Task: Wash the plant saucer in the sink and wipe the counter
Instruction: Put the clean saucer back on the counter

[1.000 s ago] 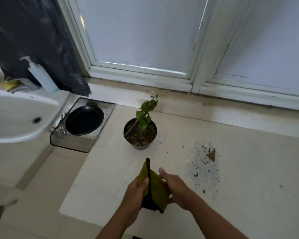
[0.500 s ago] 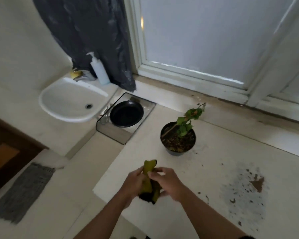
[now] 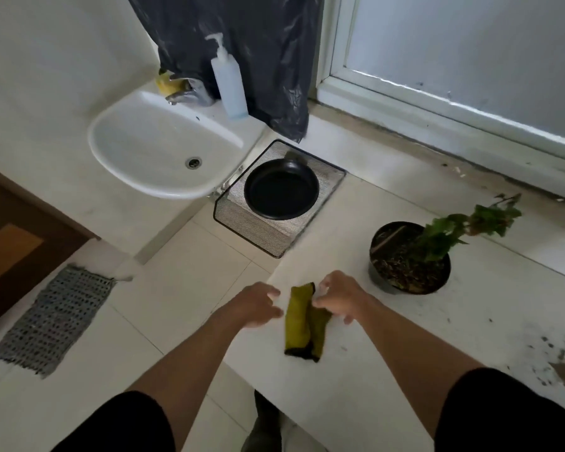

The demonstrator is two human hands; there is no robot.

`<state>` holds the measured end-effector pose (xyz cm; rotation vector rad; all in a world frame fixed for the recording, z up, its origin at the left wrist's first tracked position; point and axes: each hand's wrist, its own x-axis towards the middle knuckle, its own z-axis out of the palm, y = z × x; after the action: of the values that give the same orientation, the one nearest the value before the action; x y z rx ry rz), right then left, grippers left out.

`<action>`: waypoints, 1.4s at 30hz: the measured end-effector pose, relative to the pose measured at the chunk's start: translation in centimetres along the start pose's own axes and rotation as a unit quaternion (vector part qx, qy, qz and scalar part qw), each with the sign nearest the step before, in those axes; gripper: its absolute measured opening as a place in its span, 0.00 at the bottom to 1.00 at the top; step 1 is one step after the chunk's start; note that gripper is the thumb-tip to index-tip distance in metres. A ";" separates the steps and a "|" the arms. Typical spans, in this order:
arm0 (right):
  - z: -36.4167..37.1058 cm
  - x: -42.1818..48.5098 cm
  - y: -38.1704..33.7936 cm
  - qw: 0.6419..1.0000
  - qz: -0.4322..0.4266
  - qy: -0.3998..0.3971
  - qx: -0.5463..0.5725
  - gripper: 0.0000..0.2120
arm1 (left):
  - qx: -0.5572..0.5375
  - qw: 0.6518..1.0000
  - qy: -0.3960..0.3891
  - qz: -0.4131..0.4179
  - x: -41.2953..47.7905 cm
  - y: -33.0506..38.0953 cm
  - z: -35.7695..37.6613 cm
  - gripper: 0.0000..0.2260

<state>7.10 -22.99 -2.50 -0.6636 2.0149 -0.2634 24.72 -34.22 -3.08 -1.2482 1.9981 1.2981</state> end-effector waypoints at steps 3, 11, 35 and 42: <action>-0.3 3.5 -2.0 0.991 -0.017 0.118 0.062 0.14 | -0.065 0.993 0.092 0.023 2.7 -1.0 -3.5 0.13; -2.9 11.5 -8.7 0.976 -0.071 0.182 0.097 0.19 | -0.070 0.977 0.180 0.087 10.6 0.3 -13.2 0.06; -11.3 18.2 -11.7 0.907 0.002 0.383 0.174 0.14 | -0.393 0.897 0.186 0.081 18.9 5.3 -19.0 0.14; -11.9 11.8 -10.6 0.904 0.016 0.338 0.261 0.09 | -0.364 0.912 0.163 0.101 12.9 6.3 -20.0 0.17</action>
<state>-3.96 -39.29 -0.46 -0.1947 2.4390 -1.0955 15.01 -56.72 -0.59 -1.7006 1.9531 2.1929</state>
